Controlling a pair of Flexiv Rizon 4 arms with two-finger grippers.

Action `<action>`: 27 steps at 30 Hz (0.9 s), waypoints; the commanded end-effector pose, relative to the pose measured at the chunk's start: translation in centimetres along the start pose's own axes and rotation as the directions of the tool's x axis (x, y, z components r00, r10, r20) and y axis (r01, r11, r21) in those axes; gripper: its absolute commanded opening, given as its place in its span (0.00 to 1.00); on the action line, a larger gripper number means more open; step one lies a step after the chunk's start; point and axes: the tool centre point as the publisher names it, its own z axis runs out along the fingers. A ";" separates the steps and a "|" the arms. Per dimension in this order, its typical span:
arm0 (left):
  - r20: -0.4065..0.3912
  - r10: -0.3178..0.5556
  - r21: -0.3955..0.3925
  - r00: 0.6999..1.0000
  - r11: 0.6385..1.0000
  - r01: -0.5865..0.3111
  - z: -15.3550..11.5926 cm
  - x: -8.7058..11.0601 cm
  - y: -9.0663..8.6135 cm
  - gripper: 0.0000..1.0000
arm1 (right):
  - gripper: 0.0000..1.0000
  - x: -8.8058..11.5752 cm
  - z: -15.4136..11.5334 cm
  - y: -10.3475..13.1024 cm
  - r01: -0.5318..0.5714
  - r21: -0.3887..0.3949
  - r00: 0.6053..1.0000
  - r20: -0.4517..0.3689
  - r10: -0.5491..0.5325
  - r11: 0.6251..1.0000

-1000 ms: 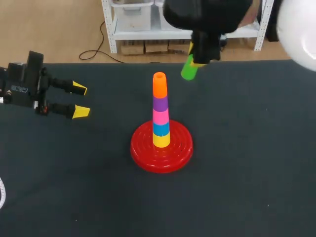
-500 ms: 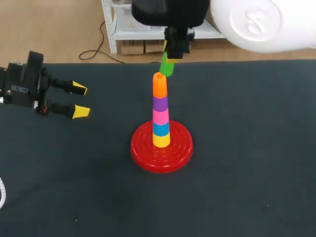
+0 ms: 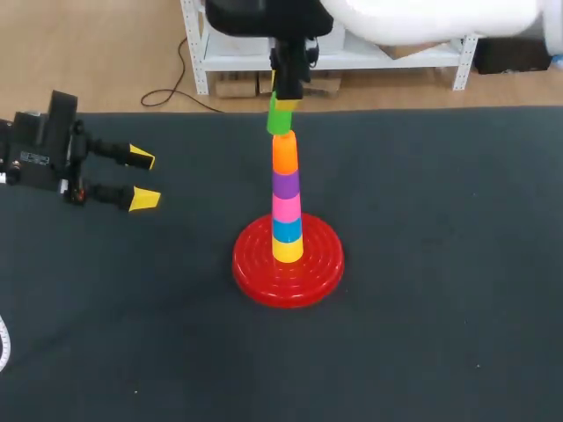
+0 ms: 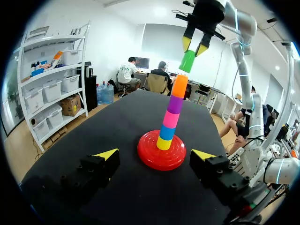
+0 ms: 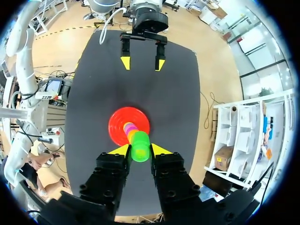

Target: Pick up and stack the cylinders on the red base in this order: pink,purple,orange,green

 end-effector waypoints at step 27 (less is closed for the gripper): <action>0.004 0.002 -0.001 1.000 1.000 -0.002 0.0 0.1 0.0 1.00 | 0.00 0.5 1.0 0.0 -0.018 -0.039 0.997 -0.078 0.015 0.999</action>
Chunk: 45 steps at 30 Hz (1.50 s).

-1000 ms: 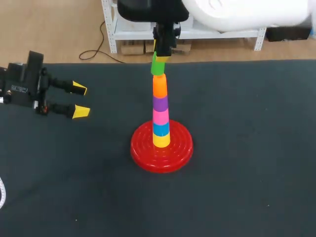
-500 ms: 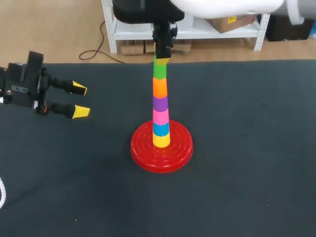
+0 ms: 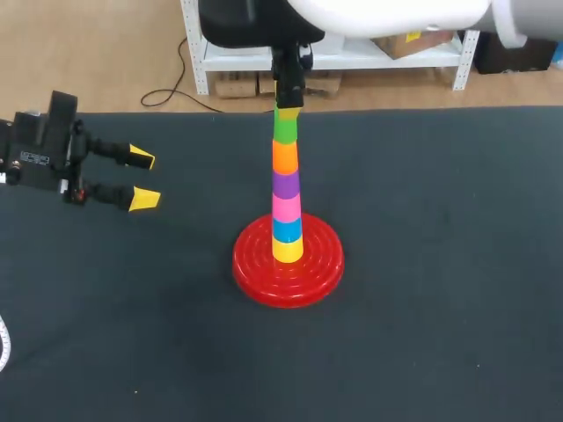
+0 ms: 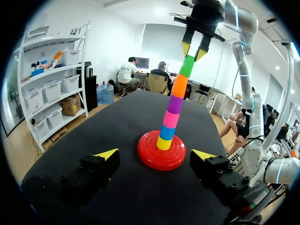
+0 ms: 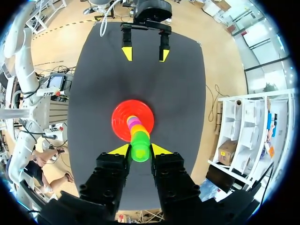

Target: Pick up and stack the cylinders on the red base in this order: pink,purple,orange,green

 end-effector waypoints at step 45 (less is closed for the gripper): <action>0.004 0.002 -0.001 1.000 1.000 -0.002 0.0 0.1 0.0 1.00 | 1.00 0.1 1.0 0.3 -0.006 -0.040 1.000 -0.027 0.005 0.999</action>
